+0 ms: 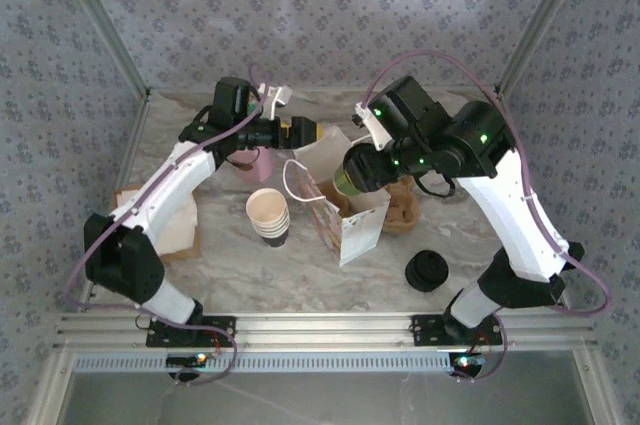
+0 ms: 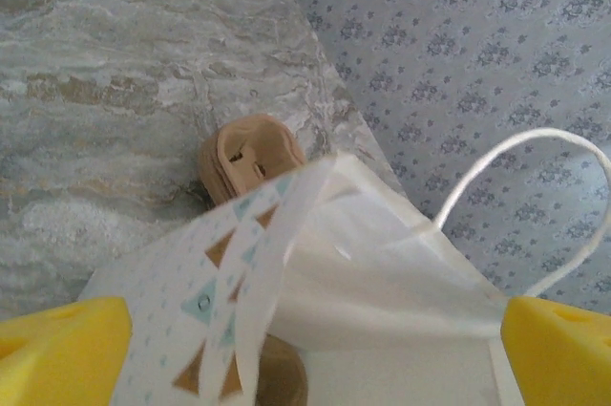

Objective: Pack the takeout coffee

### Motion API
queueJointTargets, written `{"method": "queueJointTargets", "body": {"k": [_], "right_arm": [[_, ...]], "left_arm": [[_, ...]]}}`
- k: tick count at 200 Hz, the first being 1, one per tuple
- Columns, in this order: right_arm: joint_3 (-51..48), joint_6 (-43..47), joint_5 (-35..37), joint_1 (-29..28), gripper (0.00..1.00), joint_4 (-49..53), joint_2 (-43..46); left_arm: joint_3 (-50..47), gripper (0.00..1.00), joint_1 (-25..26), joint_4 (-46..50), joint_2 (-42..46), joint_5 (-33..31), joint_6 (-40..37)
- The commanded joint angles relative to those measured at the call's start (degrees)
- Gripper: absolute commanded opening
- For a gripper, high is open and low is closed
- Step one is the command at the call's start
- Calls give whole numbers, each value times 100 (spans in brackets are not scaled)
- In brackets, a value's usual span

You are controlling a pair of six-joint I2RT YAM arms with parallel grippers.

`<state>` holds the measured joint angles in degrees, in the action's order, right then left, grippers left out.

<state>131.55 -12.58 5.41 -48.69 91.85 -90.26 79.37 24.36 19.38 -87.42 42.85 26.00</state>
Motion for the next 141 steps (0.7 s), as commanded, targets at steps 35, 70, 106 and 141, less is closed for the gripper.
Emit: {"method": "queueJointTargets", "body": {"k": [35,70,106,141], "right_arm": [[159,24,174,-57,65,698,-197],[189,-111,315,-242,64,859,-381],[181,-240,503,-417,64,1007,-606],[156,-237,558,-488,65,1090,-753]], "left_arm": [[-507,100,112,-382,897,-141,185],[-928,99,198,-470,1339,-280,308],[-1080,100,204,-194,1871,-897,119],[-1003,99,203,108,2287,-1741,-310]]}}
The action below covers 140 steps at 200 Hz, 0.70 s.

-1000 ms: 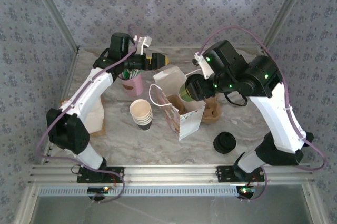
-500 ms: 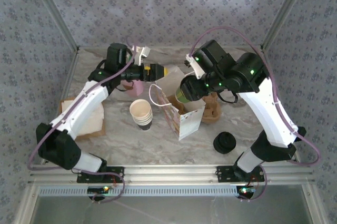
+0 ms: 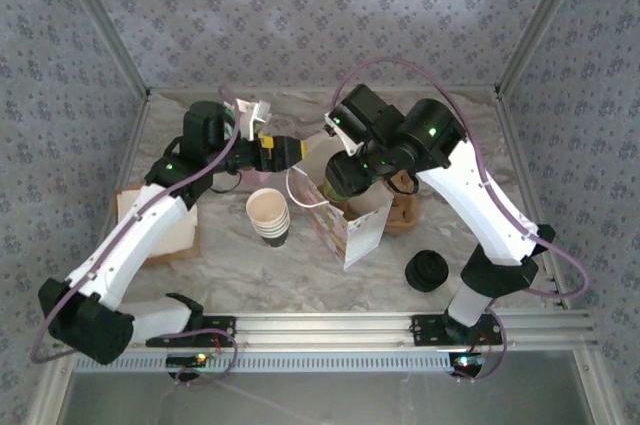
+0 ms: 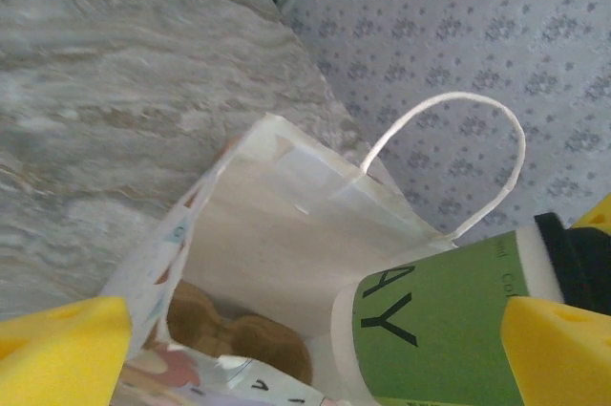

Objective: Pack the takeout coffee

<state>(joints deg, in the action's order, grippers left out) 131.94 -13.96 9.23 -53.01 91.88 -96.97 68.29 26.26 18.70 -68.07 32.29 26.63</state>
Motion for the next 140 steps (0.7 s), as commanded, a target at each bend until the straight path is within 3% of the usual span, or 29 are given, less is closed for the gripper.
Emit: {"method": "queueJointTargets", "body": {"k": [1,85,140], "right_arm": [[115,-99,175,-57,65,1087,-84],[-429,-203,-22,95,65,1107,-10],[-749,-239,-293,264,64,1113,-28]], "left_arm": [[106,99,16,177,363,-705,-385],[-259,99,91,-255,989,-1174,-512],[-1046,100,563,-1428,1358,-1475,-831]]}}
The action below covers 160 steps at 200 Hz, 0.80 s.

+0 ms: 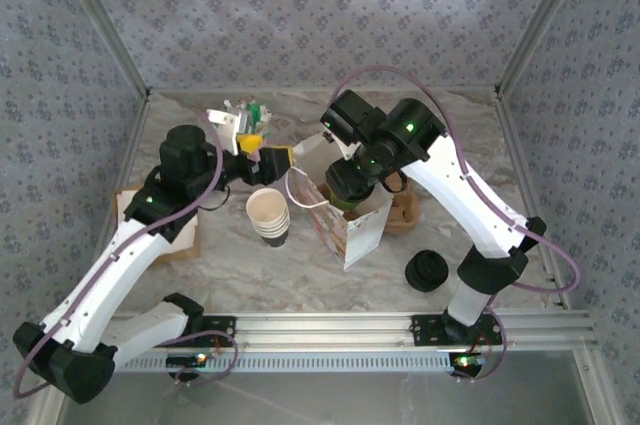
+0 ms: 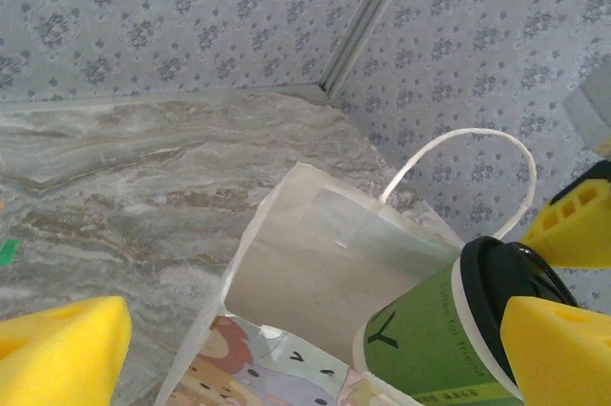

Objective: Pack the takeout coffee

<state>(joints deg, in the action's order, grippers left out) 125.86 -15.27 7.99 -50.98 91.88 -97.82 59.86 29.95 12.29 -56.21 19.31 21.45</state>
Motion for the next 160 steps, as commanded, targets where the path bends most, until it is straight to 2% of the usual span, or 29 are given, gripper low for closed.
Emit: {"method": "queueJointTargets", "body": {"k": [1,76,160], "right_arm": [[-150,-112,-171,66,64,1113,59],[-499,-139,-356,171,64,1113,-69],[-702,-45,-452,197,64,1114,-351]], "left_arm": [[-211,100,203,-793,180,-180,-328],[-892,99,301,-1247,674,-316,-560],[-932,100,333,-1211,677,-235,-598]]}}
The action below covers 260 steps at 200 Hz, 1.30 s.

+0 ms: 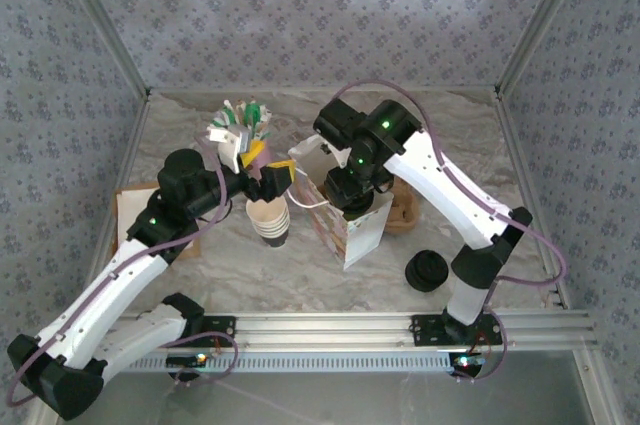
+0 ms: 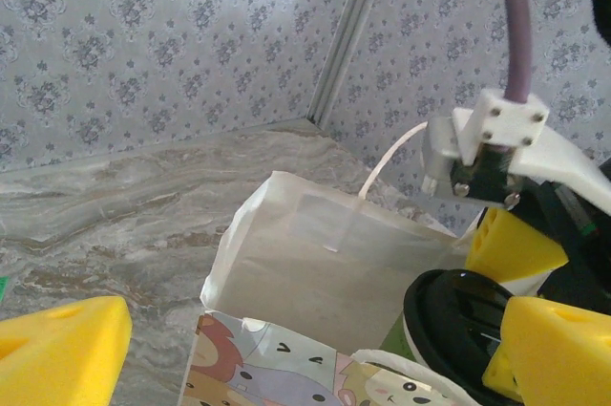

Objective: Pack the takeout coffee

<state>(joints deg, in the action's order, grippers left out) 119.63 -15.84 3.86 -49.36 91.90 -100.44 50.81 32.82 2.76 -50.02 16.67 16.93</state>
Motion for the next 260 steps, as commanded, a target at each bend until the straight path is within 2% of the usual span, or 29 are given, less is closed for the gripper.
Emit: {"method": "queueJointTargets", "body": {"k": [1,260], "right_arm": [[-84,11,-36,33,64,1111,-89],[-562,-40,147,-103,64,1101,-563]], "left_arm": [[-27,100,43,-258,56,25,-146],[51,99,70,-154,-76,135,-194]]}}
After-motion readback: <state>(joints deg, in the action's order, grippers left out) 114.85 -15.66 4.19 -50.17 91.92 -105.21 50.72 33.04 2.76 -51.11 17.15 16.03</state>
